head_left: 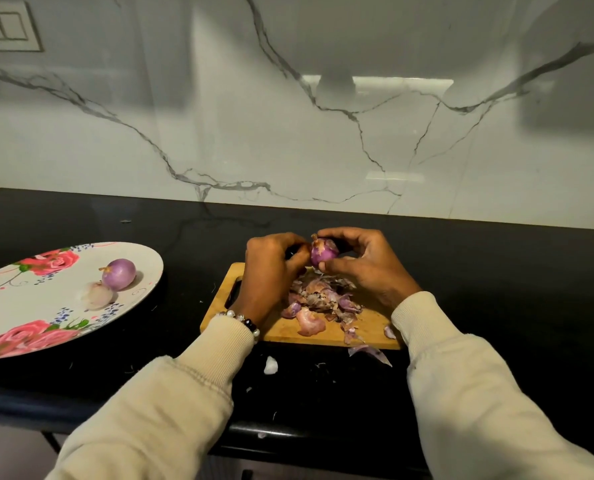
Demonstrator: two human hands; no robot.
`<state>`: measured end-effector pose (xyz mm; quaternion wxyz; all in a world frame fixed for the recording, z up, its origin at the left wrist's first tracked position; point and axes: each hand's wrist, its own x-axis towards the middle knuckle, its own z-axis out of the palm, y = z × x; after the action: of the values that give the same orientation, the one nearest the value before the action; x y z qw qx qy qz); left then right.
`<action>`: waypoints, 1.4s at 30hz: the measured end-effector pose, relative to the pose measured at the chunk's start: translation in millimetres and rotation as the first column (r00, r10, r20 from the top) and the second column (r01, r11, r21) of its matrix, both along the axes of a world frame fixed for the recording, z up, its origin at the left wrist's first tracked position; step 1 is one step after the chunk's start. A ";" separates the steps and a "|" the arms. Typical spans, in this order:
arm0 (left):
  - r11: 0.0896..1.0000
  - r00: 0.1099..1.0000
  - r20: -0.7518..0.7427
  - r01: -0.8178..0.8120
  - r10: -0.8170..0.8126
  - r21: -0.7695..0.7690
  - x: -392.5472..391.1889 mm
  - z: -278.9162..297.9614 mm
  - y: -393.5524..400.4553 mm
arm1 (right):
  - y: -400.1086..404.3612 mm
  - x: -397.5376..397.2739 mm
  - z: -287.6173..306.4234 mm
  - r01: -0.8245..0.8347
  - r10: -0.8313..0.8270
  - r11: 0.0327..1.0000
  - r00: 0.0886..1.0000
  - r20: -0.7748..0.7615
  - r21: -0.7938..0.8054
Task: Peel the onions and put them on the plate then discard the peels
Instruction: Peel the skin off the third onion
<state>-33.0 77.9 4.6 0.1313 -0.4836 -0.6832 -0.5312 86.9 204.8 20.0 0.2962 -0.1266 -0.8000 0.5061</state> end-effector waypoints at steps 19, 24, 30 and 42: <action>0.997 0.903 0.428 -0.060 0.033 0.050 6.5 -0.3 6.6 | -5.5 -9.2 -5.6 0.023 -0.024 1.000 0.997 -0.076 -0.011; 0.994 0.762 0.640 0.039 -0.093 0.098 4.6 -4.7 8.9 | -4.6 -10.7 -6.1 0.039 -0.039 0.999 0.995 -0.088 0.001; 0.974 0.516 0.826 0.146 -0.226 0.176 10.5 2.5 12.6 | -5.2 -11.8 -7.3 0.041 -0.041 0.999 0.994 -0.097 -0.002; 0.955 0.330 0.897 0.130 -0.295 0.266 7.5 8.9 11.8 | 4.6 -9.6 -6.5 0.126 -0.124 0.992 0.983 -0.134 0.009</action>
<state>-25.5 89.7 13.5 -0.3126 -0.1733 -0.5269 -0.7712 77.3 209.5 13.5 0.3811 -0.1401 -0.7733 0.4869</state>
